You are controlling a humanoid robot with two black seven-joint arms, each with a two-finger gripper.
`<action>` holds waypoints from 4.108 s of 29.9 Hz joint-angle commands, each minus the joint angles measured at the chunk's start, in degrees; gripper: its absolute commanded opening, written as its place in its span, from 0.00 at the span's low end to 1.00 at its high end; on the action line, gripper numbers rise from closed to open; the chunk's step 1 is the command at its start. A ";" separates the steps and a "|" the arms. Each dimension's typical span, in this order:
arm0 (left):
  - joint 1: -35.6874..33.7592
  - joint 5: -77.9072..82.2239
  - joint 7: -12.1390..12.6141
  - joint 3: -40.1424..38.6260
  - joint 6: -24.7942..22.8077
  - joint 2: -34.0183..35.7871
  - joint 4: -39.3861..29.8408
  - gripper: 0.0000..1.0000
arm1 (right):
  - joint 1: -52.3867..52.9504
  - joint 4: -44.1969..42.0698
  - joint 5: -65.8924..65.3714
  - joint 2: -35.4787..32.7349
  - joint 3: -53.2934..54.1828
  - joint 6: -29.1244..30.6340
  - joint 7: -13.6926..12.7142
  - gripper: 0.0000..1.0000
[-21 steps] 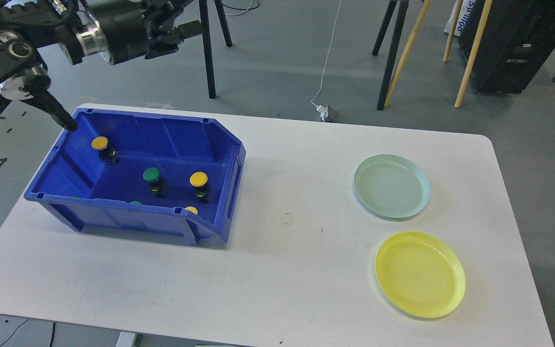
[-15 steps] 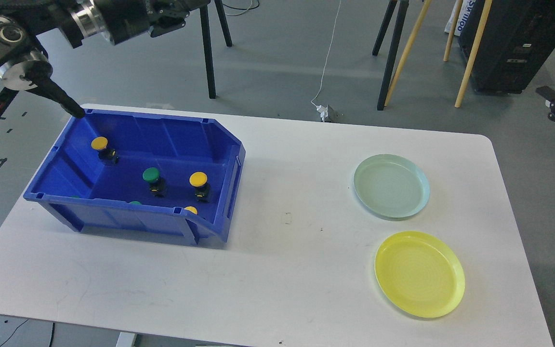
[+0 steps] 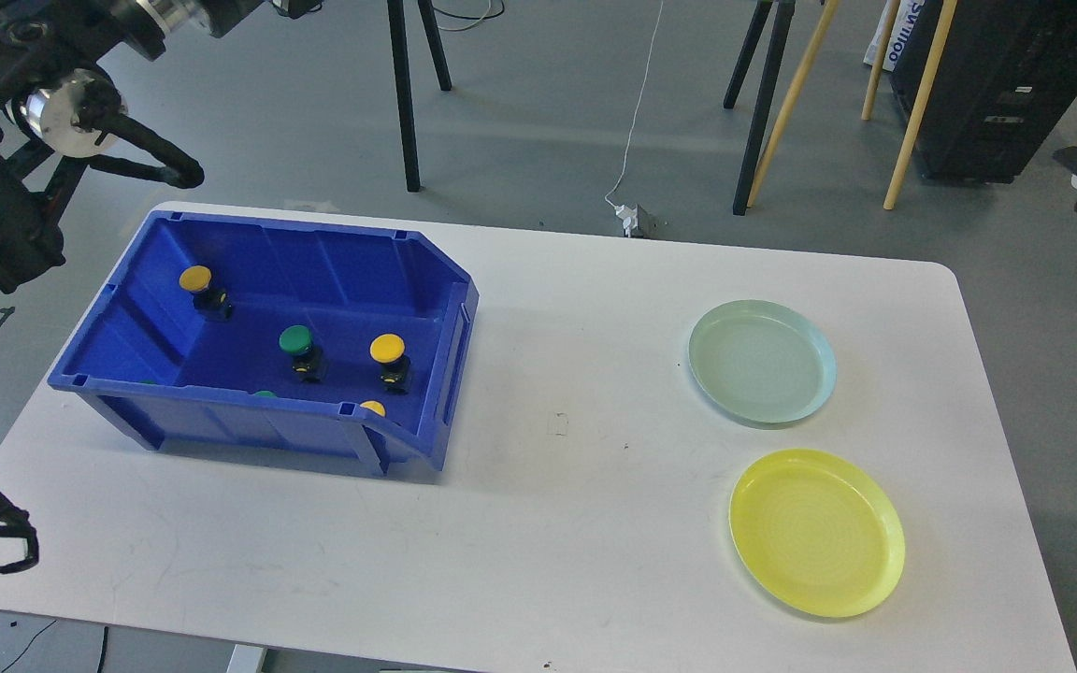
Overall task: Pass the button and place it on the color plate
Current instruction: 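Move the left gripper over the blue bin toward the buttons, then lower the left gripper into the bin and grasp the green-capped button, then lift the green-capped button out of the bin with the left gripper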
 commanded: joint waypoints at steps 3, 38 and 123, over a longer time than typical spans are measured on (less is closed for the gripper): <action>1.04 1.08 0.09 1.31 0.01 1.03 -3.30 0.89 | 0.01 -0.14 0.46 0.12 0.71 0.00 -0.01 0.99; 1.30 64.44 -4.31 18.89 0.01 20.89 -21.50 0.92 | 0.53 -0.50 -0.34 1.79 1.07 0.00 1.22 0.99; 7.11 68.60 -3.96 26.37 0.01 16.76 -7.52 0.22 | 0.18 -0.32 -3.59 7.24 -0.52 0.00 1.57 0.99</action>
